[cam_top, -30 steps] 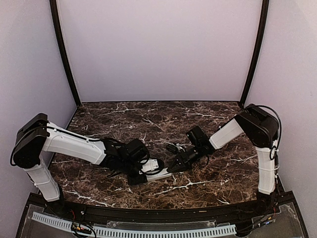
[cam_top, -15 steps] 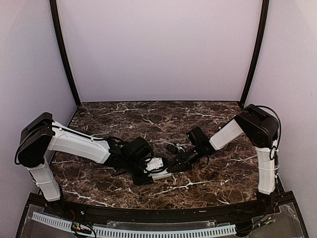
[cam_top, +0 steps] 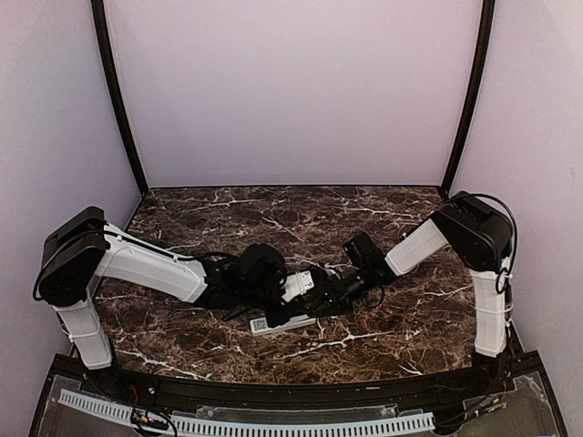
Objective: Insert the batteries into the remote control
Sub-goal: Load the battery cover onto the remote control without the battery cover.
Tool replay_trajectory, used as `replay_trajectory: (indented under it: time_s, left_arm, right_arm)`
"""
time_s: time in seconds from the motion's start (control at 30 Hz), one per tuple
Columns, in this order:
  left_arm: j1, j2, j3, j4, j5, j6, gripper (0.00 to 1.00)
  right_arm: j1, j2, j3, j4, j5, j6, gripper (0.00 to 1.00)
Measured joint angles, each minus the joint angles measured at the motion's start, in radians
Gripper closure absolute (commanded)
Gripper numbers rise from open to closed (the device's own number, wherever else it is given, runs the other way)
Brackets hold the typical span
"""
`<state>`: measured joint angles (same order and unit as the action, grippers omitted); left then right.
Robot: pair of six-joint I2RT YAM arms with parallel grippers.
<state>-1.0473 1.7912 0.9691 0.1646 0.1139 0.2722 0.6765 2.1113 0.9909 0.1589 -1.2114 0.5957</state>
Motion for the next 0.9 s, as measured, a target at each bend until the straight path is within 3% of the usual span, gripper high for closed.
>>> replay_trajectory:
  time_s: [0.3, 0.6, 0.9]
  left_arm:
    - [0.0, 0.024, -0.011, 0.005, 0.003, 0.046, 0.68]
    - [0.0, 0.03, -0.013, -0.029, 0.042, 0.083, 0.67]
    - [0.011, 0.05, 0.008, -0.023, 0.068, 0.071, 0.76]
  right_arm:
    - [0.0, 0.0, 0.0, -0.002, 0.0, -0.008, 1.0]
    - [0.0, 0.0, 0.005, -0.01, 0.003, -0.016, 1.0]
    - [0.002, 0.0, 0.011, -0.032, 0.007, -0.024, 1.0]
